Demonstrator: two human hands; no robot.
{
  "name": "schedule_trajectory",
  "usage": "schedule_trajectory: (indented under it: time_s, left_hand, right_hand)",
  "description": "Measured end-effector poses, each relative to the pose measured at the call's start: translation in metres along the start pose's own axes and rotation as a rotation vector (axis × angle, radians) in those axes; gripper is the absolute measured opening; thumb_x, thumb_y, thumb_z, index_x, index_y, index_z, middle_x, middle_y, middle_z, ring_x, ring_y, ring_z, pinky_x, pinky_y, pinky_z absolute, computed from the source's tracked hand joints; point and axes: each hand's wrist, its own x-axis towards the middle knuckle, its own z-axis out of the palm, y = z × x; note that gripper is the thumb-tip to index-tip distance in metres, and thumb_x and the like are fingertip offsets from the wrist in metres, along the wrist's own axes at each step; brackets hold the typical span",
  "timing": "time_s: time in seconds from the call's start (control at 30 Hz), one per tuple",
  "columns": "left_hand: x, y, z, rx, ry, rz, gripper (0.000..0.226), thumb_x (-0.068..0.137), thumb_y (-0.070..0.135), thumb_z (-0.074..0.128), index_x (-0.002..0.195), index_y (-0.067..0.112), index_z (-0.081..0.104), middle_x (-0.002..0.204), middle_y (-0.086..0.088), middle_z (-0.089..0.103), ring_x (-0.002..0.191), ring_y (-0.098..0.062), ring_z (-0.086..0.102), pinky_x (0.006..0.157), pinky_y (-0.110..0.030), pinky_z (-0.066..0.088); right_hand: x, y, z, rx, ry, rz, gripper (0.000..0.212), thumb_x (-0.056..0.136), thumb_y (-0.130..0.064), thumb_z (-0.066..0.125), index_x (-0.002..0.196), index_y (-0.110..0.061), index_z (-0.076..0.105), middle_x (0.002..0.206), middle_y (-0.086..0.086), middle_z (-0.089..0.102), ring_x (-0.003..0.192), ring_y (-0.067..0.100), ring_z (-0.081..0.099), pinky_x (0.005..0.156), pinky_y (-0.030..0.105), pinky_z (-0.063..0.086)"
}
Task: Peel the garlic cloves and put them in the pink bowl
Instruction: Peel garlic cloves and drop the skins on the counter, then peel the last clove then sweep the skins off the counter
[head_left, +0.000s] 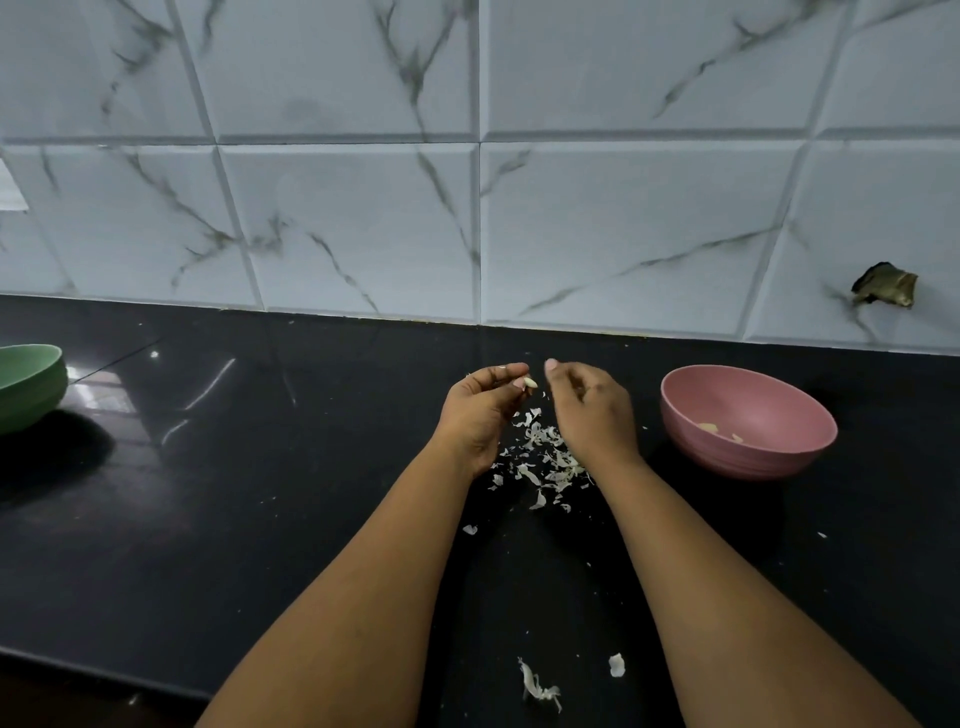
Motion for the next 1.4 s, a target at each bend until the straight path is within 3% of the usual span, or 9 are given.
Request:
schedule_trajectory:
  time_s: [0.1, 0.2, 0.4, 0.57, 0.9, 1.07, 1.2, 1.3, 1.4]
  left_hand:
    - [-0.002, -0.001, 0.001, 0.029, 0.003, 0.019, 0.015, 0.089, -0.012, 0.058, 0.092, 0.001, 0.066, 0.080, -0.009, 0.071, 0.075, -0.014, 0.070, 0.069, -0.020, 0.056]
    - [0.000, -0.003, -0.001, 0.087, 0.055, 0.045, 0.013, 0.085, -0.012, 0.065, 0.088, 0.001, 0.066, 0.080, -0.010, 0.071, 0.076, -0.017, 0.071, 0.072, -0.022, 0.057]
    - [0.005, -0.008, -0.001, 0.167, 0.144, 0.055, 0.011, 0.091, -0.008, 0.059, 0.093, 0.000, 0.065, 0.083, -0.012, 0.069, 0.075, -0.017, 0.067, 0.070, -0.021, 0.056]
    - [0.002, -0.005, 0.004, 0.239, 0.185, 0.048, 0.033, 0.088, -0.016, 0.039, 0.082, 0.007, 0.063, 0.075, -0.004, 0.062, 0.067, -0.012, 0.053, 0.063, -0.020, 0.048]
    - [-0.028, -0.005, 0.008, 0.442, 0.143, 0.113, 0.031, 0.083, 0.015, 0.040, 0.051, 0.016, 0.038, 0.051, 0.002, 0.033, 0.048, -0.012, 0.028, 0.048, -0.027, 0.025]
    - [-0.040, -0.019, 0.015, 0.809, 0.142, 0.305, 0.040, 0.099, 0.027, 0.053, 0.063, 0.015, 0.040, 0.057, 0.005, 0.039, 0.055, -0.010, 0.034, 0.055, -0.027, 0.031]
    - [-0.047, -0.025, 0.017, 1.009, 0.153, 0.463, 0.045, 0.102, 0.034, 0.046, 0.068, 0.007, 0.053, 0.057, -0.002, 0.049, 0.059, -0.014, 0.043, 0.055, -0.027, 0.031]
    - [-0.049, -0.031, 0.020, 1.113, 0.132, 0.525, 0.024, 0.100, 0.018, 0.045, 0.096, 0.012, 0.068, 0.089, 0.000, 0.067, 0.093, -0.019, 0.053, 0.073, -0.026, 0.036]
    - [-0.055, -0.029, 0.024, 1.127, 0.115, 0.559, 0.048, 0.082, -0.006, 0.042, 0.121, 0.014, 0.063, 0.113, 0.001, 0.066, 0.113, -0.020, 0.047, 0.092, -0.026, 0.038]
  right_hand:
    - [0.000, 0.005, 0.004, 0.096, -0.037, -0.053, 0.018, 0.087, -0.025, 0.071, 0.102, -0.016, 0.074, 0.088, -0.007, 0.069, 0.078, -0.002, 0.063, 0.066, 0.003, 0.046]
    - [0.003, 0.009, 0.006, 0.197, -0.043, -0.005, 0.014, 0.083, -0.018, 0.076, 0.097, -0.015, 0.076, 0.087, -0.004, 0.074, 0.082, 0.007, 0.070, 0.079, 0.021, 0.056]
    - [0.003, 0.011, 0.009, 0.038, -0.069, -0.181, 0.020, 0.089, -0.005, 0.064, 0.105, -0.013, 0.074, 0.101, 0.002, 0.068, 0.088, 0.007, 0.063, 0.079, 0.006, 0.047]
    - [0.003, 0.010, 0.008, -0.056, 0.000, -0.181, 0.016, 0.096, -0.013, 0.054, 0.094, -0.009, 0.070, 0.096, 0.007, 0.064, 0.084, 0.014, 0.058, 0.075, 0.023, 0.044]
    - [-0.011, -0.002, -0.009, -0.224, 0.107, -0.135, 0.050, 0.091, -0.038, 0.062, 0.051, -0.013, 0.046, 0.046, -0.001, 0.042, 0.050, 0.018, 0.043, 0.053, 0.032, 0.033]
    - [-0.024, -0.003, -0.015, -0.194, 0.108, -0.125, 0.008, 0.088, -0.013, 0.065, 0.089, -0.007, 0.071, 0.086, 0.010, 0.064, 0.075, 0.020, 0.059, 0.069, 0.031, 0.048]
    - [-0.039, -0.008, -0.016, -0.202, 0.041, -0.084, 0.019, 0.091, -0.004, 0.054, 0.100, -0.005, 0.071, 0.099, 0.012, 0.060, 0.080, 0.019, 0.056, 0.070, 0.024, 0.040]
    - [-0.050, -0.009, -0.023, -0.212, 0.063, -0.070, 0.025, 0.091, 0.001, 0.053, 0.108, -0.001, 0.070, 0.106, 0.015, 0.058, 0.086, 0.020, 0.058, 0.075, 0.016, 0.038]
    - [-0.053, -0.010, -0.037, -0.199, 0.184, -0.121, 0.019, 0.086, 0.005, 0.060, 0.100, 0.002, 0.072, 0.101, 0.018, 0.059, 0.086, 0.025, 0.060, 0.076, 0.008, 0.034]
